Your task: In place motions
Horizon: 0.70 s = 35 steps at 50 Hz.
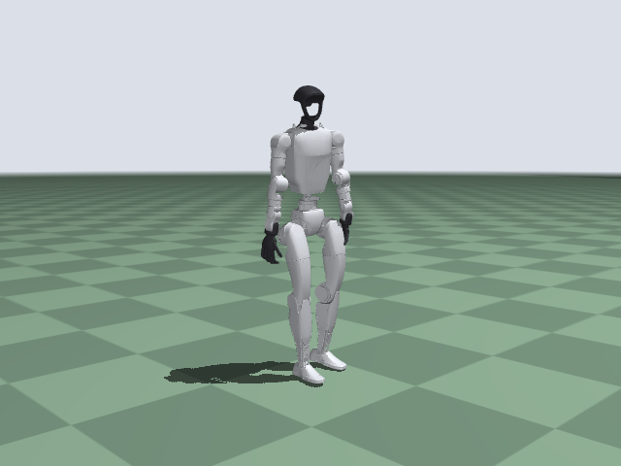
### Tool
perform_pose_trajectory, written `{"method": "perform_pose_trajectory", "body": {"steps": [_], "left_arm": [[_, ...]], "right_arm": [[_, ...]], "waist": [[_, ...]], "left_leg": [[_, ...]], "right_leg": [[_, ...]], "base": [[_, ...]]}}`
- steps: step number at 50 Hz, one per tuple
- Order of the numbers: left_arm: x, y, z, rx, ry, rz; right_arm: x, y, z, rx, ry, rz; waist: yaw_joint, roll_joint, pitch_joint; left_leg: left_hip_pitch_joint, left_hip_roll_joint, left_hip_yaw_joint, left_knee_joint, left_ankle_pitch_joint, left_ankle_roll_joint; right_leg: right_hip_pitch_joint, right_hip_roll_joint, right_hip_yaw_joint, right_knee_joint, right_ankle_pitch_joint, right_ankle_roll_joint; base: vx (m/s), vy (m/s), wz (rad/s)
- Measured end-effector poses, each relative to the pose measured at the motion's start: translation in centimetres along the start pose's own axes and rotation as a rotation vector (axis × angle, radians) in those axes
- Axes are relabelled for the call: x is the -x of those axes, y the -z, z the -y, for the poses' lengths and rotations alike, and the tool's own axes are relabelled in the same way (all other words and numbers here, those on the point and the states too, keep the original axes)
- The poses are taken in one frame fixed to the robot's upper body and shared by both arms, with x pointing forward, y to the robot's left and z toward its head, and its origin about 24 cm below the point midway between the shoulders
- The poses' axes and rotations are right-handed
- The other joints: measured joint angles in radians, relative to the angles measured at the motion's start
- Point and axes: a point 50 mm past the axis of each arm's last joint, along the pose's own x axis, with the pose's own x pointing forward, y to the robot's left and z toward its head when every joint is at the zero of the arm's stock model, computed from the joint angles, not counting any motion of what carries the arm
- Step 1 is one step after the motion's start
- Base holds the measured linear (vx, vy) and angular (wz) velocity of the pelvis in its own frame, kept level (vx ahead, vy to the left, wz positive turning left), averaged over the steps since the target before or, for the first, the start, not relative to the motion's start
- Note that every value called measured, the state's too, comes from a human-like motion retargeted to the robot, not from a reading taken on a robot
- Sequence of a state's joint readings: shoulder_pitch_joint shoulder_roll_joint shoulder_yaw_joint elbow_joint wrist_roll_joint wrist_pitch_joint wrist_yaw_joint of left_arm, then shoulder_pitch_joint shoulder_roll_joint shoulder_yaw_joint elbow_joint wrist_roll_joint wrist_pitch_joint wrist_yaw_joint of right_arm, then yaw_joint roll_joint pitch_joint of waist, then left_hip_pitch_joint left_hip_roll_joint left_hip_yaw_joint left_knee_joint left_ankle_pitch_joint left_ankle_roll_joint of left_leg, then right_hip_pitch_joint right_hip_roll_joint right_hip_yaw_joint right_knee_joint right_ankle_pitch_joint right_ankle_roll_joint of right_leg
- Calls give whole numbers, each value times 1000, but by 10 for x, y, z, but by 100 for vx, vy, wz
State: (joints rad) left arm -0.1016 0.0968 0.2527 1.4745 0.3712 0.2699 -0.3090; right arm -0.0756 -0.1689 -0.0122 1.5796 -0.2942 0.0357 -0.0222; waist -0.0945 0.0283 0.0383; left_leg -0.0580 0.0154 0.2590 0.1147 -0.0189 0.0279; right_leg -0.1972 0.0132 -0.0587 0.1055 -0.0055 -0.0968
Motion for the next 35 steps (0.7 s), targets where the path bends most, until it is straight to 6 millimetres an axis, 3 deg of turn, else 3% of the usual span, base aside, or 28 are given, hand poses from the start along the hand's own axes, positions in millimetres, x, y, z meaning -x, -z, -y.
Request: {"method": "perform_pose_trajectory", "body": {"steps": [3, 8, 13, 18, 26, 35], "left_arm": [[3, -9, -8, -11, -34, 38], [1, -5, -5, 66, -50, 64], [-6, 19, 9, 116, 26, -19], [-9, 46, 18, 133, 46, -126], [-13, 72, 37, 161, 93, -193], [-12, 71, 27, 99, 59, -197]], "right_arm": [[0, 11, -8, 2, -18, -37], [1, 20, -10, 80, -12, -62], [1, 26, -13, 157, -21, -68], [1, 32, -20, 135, -50, -77], [0, 19, -23, 141, -72, -29], [0, 4, -27, 202, -106, 27]], "waist": [[48, -10, -8], [41, -1, -12], [20, -8, -44], [31, -17, -76], [10, 4, -101], [15, -3, -94]], "left_leg": [[17, 3, 90, -13, -25, 7], [43, 11, 170, -26, -54, 15], [62, -7, 216, -54, -74, 10], [100, -21, 249, -97, -83, -8], [119, -1, 285, -121, -66, -32], [117, 45, 285, -74, -42, -59]], "right_leg": [[8, -50, -167, 26, -39, 4], [41, -66, -183, 82, -9, 27], [98, -58, -118, 68, 18, 91], [129, -42, -117, -23, -16, 57], [146, -16, -95, -94, 10, 57], [177, 1, -124, -105, -4, 36]], "base": [[-6, 1, -191], [-3, -3, -125], [8, -11, -76], [18, -18, -51], [16, -19, -15], [10, -17, 16]]}}
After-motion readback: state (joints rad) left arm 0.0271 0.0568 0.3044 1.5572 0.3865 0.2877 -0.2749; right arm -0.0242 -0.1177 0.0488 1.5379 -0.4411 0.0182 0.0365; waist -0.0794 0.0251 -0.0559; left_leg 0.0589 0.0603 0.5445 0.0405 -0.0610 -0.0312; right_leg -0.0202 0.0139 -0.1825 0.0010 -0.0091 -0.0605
